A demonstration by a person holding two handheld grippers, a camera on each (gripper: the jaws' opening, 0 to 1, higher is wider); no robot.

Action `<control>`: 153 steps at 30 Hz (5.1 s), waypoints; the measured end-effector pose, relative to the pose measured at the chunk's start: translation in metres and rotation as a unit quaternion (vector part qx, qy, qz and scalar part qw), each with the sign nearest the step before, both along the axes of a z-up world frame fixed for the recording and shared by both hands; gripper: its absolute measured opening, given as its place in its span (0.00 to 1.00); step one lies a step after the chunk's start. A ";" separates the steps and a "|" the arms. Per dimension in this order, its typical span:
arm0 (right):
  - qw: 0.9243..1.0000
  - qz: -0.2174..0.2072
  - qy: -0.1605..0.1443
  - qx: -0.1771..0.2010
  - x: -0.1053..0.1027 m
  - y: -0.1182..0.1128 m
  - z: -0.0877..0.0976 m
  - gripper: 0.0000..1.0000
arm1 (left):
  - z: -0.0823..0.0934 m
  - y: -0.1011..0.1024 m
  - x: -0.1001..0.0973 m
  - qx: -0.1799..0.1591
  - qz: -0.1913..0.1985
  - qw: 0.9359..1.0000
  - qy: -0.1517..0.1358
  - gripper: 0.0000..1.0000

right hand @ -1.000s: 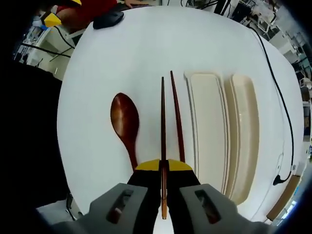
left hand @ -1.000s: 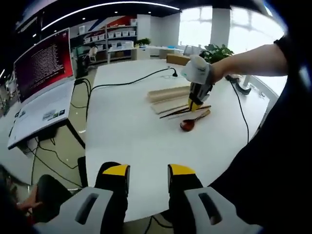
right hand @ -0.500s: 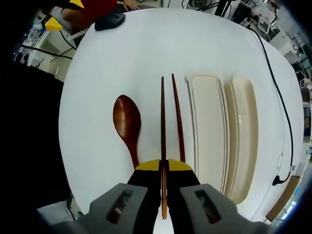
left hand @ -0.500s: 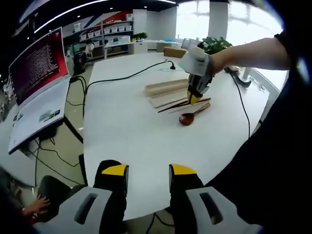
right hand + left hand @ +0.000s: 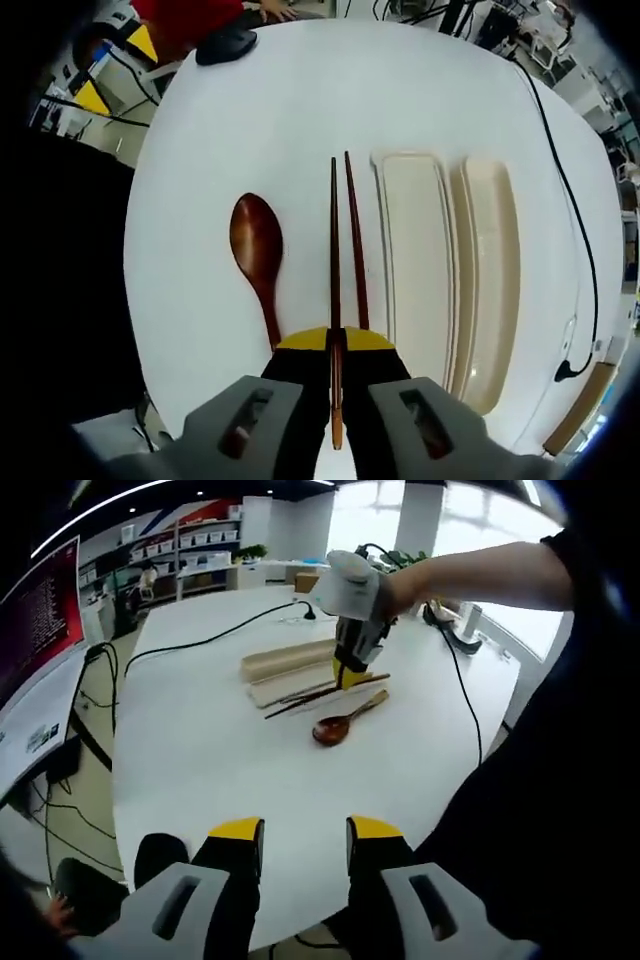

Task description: Arrange the utensils inside the cutlery case until each visible utensil rests in its matching compartment.

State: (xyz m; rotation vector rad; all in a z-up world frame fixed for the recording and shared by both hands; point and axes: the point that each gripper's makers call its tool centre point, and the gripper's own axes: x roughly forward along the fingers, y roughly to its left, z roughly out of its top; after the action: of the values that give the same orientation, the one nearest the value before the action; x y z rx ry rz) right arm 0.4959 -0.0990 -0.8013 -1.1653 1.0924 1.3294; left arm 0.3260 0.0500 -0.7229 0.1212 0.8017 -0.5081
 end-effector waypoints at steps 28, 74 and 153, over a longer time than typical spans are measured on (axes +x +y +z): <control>1.000 0.010 -0.016 0.000 0.014 -0.009 0.022 0.00 | 0.005 -0.002 0.010 -0.008 -0.013 1.000 -0.015 0.31; 0.998 0.028 -0.044 -0.019 0.068 0.000 0.035 0.00 | -0.020 0.001 -0.005 -0.036 0.016 0.999 0.017 0.31; 0.996 0.020 -0.085 0.002 0.129 0.023 -0.013 0.00 | -0.016 0.013 0.019 -0.036 0.059 0.997 0.034 0.30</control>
State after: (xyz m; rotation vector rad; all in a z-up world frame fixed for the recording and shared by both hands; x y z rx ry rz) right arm 0.6254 -0.0764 -0.8143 -1.2782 0.9483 1.2380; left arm 0.3446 0.0628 -0.7384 -0.0107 0.8513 -0.4300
